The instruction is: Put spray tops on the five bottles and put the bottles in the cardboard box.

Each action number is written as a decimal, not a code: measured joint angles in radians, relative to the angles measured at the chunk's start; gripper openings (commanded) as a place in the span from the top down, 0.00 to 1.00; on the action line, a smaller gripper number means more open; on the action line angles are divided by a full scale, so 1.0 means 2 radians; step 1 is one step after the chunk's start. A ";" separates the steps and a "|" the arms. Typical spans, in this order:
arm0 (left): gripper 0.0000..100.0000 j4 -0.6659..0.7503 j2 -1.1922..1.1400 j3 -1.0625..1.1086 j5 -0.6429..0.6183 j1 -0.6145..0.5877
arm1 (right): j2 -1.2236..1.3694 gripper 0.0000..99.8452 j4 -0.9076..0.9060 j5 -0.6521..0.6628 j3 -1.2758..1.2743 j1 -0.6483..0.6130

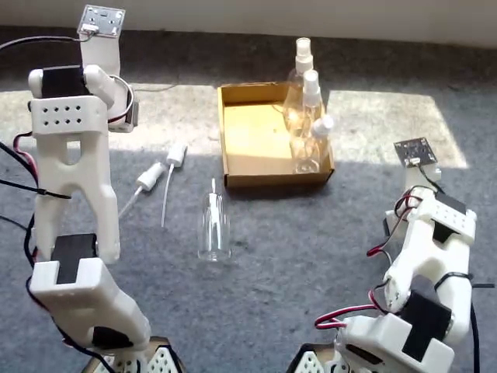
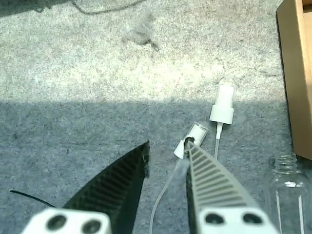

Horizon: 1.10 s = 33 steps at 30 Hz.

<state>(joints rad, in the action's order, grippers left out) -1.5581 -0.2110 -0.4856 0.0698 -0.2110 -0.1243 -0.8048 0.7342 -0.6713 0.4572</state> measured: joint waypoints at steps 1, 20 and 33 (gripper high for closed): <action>0.88 0.000 0.000 0.000 0.000 -0.001 | 0.001 0.92 -0.016 0.000 0.005 0.000; 0.88 0.000 0.000 0.000 0.000 -0.001 | 0.005 0.73 -0.084 -0.141 0.015 -0.001; 0.88 0.000 0.000 0.000 0.000 -0.001 | 0.098 0.73 -0.103 -0.162 0.096 0.000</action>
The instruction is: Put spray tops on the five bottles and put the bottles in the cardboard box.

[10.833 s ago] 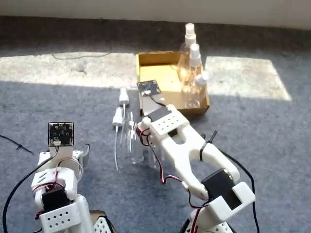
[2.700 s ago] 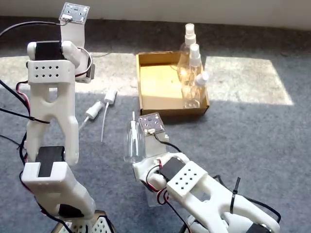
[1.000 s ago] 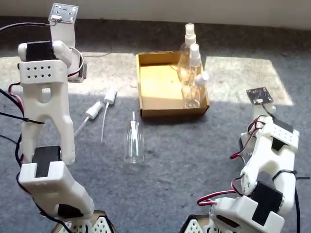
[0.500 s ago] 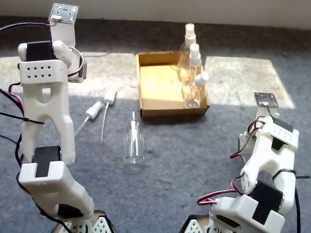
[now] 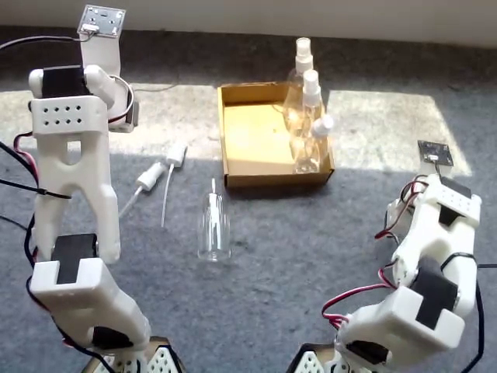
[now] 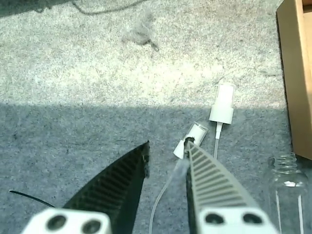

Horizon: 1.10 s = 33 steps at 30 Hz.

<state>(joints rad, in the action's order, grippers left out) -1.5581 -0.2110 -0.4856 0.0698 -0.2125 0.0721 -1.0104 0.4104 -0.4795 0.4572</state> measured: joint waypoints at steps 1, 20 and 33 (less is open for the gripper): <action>0.88 0.000 0.000 0.000 0.000 0.000 | 0.008 0.73 -0.005 0.003 0.004 0.000; 0.88 0.000 0.000 0.025 0.000 0.000 | 0.018 0.96 -0.011 0.009 0.022 -0.010; 0.88 0.102 -0.009 0.099 0.000 0.015 | -0.079 1.00 -0.070 0.009 0.091 -0.074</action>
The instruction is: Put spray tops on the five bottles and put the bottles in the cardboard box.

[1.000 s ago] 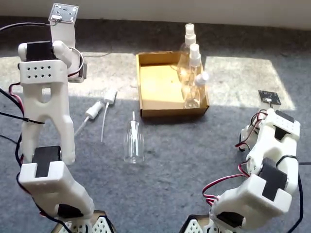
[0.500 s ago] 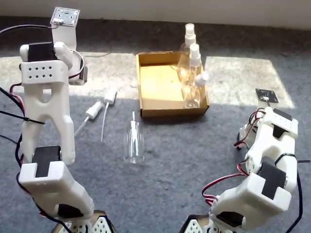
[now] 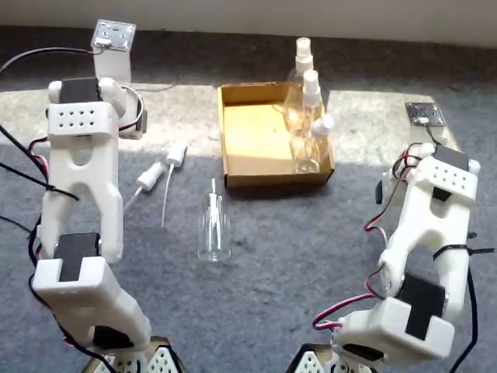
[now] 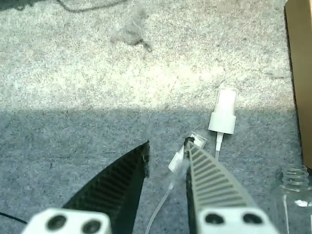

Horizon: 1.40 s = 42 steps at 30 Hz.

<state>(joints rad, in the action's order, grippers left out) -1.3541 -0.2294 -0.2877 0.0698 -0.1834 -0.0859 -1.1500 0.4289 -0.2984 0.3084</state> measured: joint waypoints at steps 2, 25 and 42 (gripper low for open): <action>0.87 0.015 -0.022 0.000 0.000 0.017 | -0.054 1.00 0.013 0.000 -0.043 -0.023; 0.89 0.003 -0.322 -0.208 -0.005 0.072 | -0.499 1.00 0.035 0.000 -0.381 -0.180; 0.95 -0.158 -0.295 -0.342 -0.012 0.074 | -0.503 1.00 0.035 -0.008 -0.381 -0.199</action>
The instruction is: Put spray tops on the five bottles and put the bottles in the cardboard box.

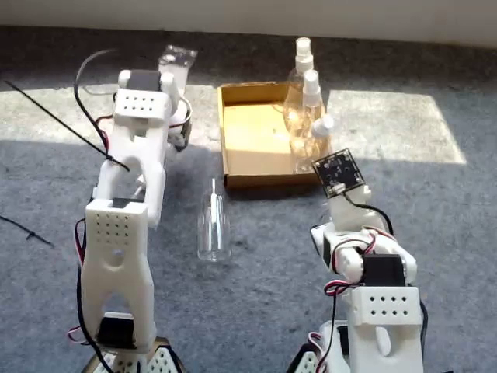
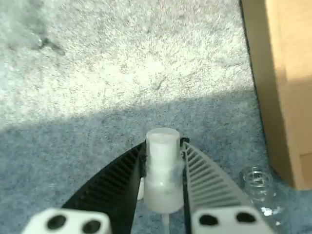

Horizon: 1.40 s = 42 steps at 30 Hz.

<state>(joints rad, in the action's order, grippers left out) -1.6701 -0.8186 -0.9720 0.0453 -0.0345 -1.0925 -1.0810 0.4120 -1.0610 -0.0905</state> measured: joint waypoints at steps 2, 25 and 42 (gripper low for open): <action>0.95 -0.029 0.037 -0.035 0.000 0.001 | -0.001 1.00 0.000 -0.017 0.000 -0.023; 0.95 0.158 0.809 0.479 -0.087 0.154 | -0.151 1.00 0.205 -0.041 -0.140 -0.219; 0.99 0.414 0.847 0.637 -0.114 0.255 | -0.366 1.00 0.205 -0.083 -0.273 -0.223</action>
<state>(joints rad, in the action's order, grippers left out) -0.8431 0.8753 0.3015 -0.1818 0.4749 -1.8243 -0.6713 0.2463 -1.6072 -0.5370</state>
